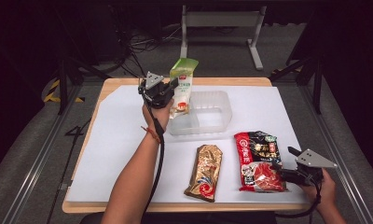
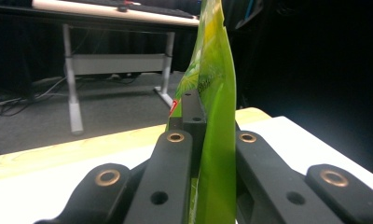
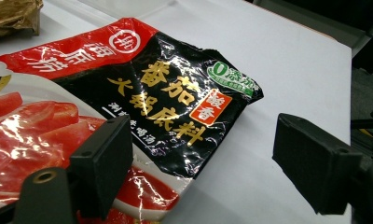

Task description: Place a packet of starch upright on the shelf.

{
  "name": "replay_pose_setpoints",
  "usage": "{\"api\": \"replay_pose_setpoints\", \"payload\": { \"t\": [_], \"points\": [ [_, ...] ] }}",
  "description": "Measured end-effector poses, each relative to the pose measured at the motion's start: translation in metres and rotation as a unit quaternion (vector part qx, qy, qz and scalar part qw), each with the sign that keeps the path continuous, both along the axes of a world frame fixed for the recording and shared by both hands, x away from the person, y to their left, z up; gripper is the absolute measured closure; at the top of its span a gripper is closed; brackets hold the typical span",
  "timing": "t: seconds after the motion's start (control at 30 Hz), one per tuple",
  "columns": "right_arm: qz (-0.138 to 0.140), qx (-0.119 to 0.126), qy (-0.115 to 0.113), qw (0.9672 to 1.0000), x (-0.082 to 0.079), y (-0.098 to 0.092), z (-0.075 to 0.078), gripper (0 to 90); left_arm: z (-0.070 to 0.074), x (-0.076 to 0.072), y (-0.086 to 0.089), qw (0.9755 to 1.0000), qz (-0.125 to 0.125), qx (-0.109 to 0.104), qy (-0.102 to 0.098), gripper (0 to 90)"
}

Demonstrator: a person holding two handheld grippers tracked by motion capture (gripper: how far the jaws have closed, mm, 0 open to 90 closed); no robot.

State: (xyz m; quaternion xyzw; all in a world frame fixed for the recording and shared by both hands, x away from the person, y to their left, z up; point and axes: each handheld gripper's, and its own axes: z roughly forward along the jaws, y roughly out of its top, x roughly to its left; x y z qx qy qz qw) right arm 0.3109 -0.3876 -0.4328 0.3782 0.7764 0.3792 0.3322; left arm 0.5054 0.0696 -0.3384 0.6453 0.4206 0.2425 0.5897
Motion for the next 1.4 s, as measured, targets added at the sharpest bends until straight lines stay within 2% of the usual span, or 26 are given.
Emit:
{"api": "replay_pose_setpoints", "payload": {
  "t": [0.03,0.07,0.2,0.3,0.33,0.4,0.5,0.63,0.67,0.77,0.83,0.93,1.0,1.1,1.27,1.4],
  "points": [
    [0.000,-0.001,0.000,1.0000,0.000,0.000,0.000,20.3,0.000,0.000,0.000,1.0000,0.000,0.000,0.000,89.4],
    [0.001,-0.001,0.001,1.0000,0.000,0.001,0.000,20.3,0.000,0.003,-0.002,0.9998,0.015,0.006,-0.007,89.4],
    [0.002,-0.003,0.001,1.0000,0.000,0.001,0.000,20.2,-0.004,0.008,-0.004,0.9996,0.025,-0.011,-0.002,88.7],
    [0.001,-0.002,0.001,1.0000,0.000,0.001,0.000,20.2,-0.006,0.010,-0.006,0.9998,0.014,-0.013,-0.001,88.6],
    [-0.002,-0.002,0.002,1.0000,0.001,0.001,0.000,21.4,-0.007,0.010,-0.008,0.9999,0.013,-0.004,-0.001,88.6],
    [-0.002,-0.002,0.002,1.0000,0.001,0.001,-0.001,21.3,-0.008,0.011,-0.012,1.0000,0.003,-0.003,0.005,88.6],
    [-0.001,-0.005,0.002,1.0000,0.001,0.001,-0.001,20.7,-0.008,0.012,-0.015,0.9999,0.004,0.007,0.006,87.7],
    [0.000,-0.006,0.002,1.0000,0.001,0.001,-0.001,20.6,-0.005,0.012,-0.017,0.9999,0.000,0.008,0.011,84.6],
    [0.000,-0.006,0.003,1.0000,0.001,0.001,-0.001,20.5,-0.005,0.012,-0.018,0.9998,0.000,0.015,0.013,83.2],
    [0.001,-0.007,0.002,1.0000,0.001,0.001,-0.001,20.5,-0.007,0.012,-0.020,0.9994,-0.012,0.029,0.017,82.5],
    [0.001,-0.007,0.002,1.0000,0.000,0.002,-0.001,20.4,-0.007,0.011,-0.019,0.9991,-0.024,0.028,0.018,82.3],
    [0.001,-0.006,0.003,1.0000,0.000,0.001,-0.001,20.3,-0.003,0.007,-0.015,0.9985,-0.035,0.038,0.015,78.3],
    [0.003,-0.007,0.003,1.0000,0.001,0.001,-0.001,20.2,-0.001,0.004,-0.012,0.9975,-0.044,0.054,0.008,78.2],
    [0.004,-0.008,0.003,1.0000,0.001,0.002,-0.001,20.1,-0.004,-0.003,-0.007,0.9949,-0.061,0.080,0.012,71.8],
    [0.004,-0.007,0.005,1.0000,0.001,0.002,-0.001,20.0,-0.015,-0.021,0.003,0.9874,-0.101,0.122,-0.002,63.1],
    [0.004,-0.009,0.005,0.9999,0.001,0.002,-0.001,20.0,-0.018,-0.032,0.008,0.9836,-0.121,0.133,-0.012,53.8]
  ]
}}
